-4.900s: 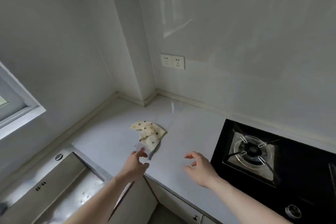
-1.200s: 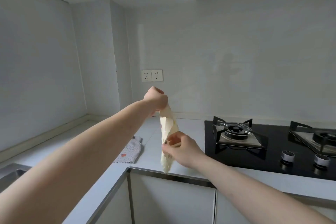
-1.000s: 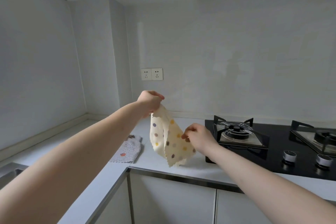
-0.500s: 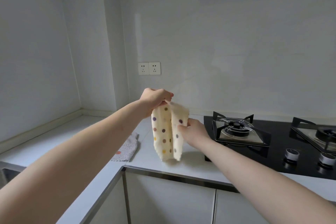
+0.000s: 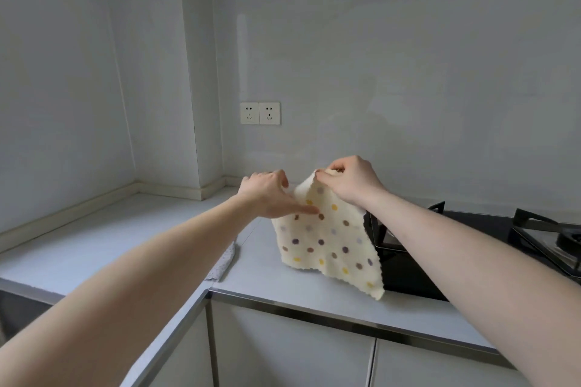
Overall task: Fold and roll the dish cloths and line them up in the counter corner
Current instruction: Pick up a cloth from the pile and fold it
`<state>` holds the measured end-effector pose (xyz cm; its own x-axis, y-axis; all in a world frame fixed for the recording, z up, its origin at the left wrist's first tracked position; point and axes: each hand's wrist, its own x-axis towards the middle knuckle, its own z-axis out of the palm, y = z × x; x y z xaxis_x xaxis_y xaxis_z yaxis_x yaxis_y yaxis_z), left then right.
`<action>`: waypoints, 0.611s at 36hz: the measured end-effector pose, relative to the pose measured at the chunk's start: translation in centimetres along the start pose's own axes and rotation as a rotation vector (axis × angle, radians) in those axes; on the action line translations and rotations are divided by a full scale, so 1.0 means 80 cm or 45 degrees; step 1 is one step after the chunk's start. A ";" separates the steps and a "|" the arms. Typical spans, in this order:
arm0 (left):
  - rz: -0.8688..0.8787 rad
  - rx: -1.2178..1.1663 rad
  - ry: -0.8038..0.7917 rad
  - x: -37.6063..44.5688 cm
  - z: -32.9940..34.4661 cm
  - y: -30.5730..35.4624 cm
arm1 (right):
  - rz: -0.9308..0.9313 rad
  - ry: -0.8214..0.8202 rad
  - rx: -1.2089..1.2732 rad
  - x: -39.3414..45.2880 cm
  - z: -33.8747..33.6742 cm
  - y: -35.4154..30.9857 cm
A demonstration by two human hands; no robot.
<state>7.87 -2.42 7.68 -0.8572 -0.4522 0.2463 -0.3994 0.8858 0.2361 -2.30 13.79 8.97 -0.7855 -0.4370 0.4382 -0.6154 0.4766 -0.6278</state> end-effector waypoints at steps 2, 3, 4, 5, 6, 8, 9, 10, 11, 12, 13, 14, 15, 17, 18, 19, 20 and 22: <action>0.043 0.015 0.078 0.003 0.004 0.008 | -0.002 -0.015 -0.009 0.002 -0.001 -0.004; 0.060 -0.029 0.103 0.005 0.006 0.011 | -0.002 -0.019 -0.018 0.003 0.000 -0.005; 0.076 -0.088 0.120 0.005 0.007 0.014 | -0.001 -0.031 -0.026 0.003 0.000 -0.005; 0.089 -0.140 0.130 0.006 0.008 0.017 | -0.002 -0.057 -0.031 0.004 -0.001 -0.004; 0.097 -0.173 0.139 0.006 0.008 0.019 | -0.008 -0.096 -0.034 0.003 -0.003 -0.004; 0.096 -0.182 0.145 0.006 0.007 0.020 | -0.032 -0.201 -0.067 0.002 -0.011 -0.001; 0.093 -0.172 0.142 0.007 0.007 0.018 | -0.053 -0.260 -0.113 0.001 -0.015 0.002; 0.093 -0.153 0.144 0.008 0.008 0.014 | -0.081 -0.320 -0.178 0.000 -0.019 0.005; 0.093 -0.128 0.150 0.010 0.009 0.011 | -0.105 -0.376 -0.248 0.000 -0.023 0.010; 0.094 -0.102 0.161 0.011 0.010 0.006 | -0.116 -0.422 -0.309 0.000 -0.027 0.016; 0.094 -0.076 0.170 0.012 0.012 0.002 | -0.118 -0.455 -0.355 0.000 -0.029 0.022; 0.096 -0.053 0.179 0.013 0.013 -0.002 | -0.114 -0.469 -0.390 0.000 -0.032 0.028; 0.101 -0.031 0.190 0.014 0.014 -0.006 | -0.109 -0.457 -0.412 0.001 -0.034 0.033; 0.120 0.021 0.239 0.016 0.013 -0.011 | -0.095 -0.349 -0.417 0.003 -0.037 0.039; 0.126 0.036 0.277 0.016 0.010 -0.013 | -0.087 -0.275 -0.410 0.005 -0.039 0.042; 0.132 0.041 0.319 0.016 0.007 -0.014 | -0.082 -0.204 -0.399 0.007 -0.041 0.043; 0.135 0.034 0.366 0.017 0.002 -0.015 | -0.084 -0.136 -0.387 0.009 -0.043 0.045; 0.134 -0.008 0.455 0.016 -0.009 -0.018 | -0.101 -0.008 -0.342 0.011 -0.050 0.045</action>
<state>7.61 -4.36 8.36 -0.7254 -0.3677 0.5819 -0.3122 0.9292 0.1979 -5.47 18.19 9.64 -0.7342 -0.4853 0.4748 -0.6709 0.6256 -0.3981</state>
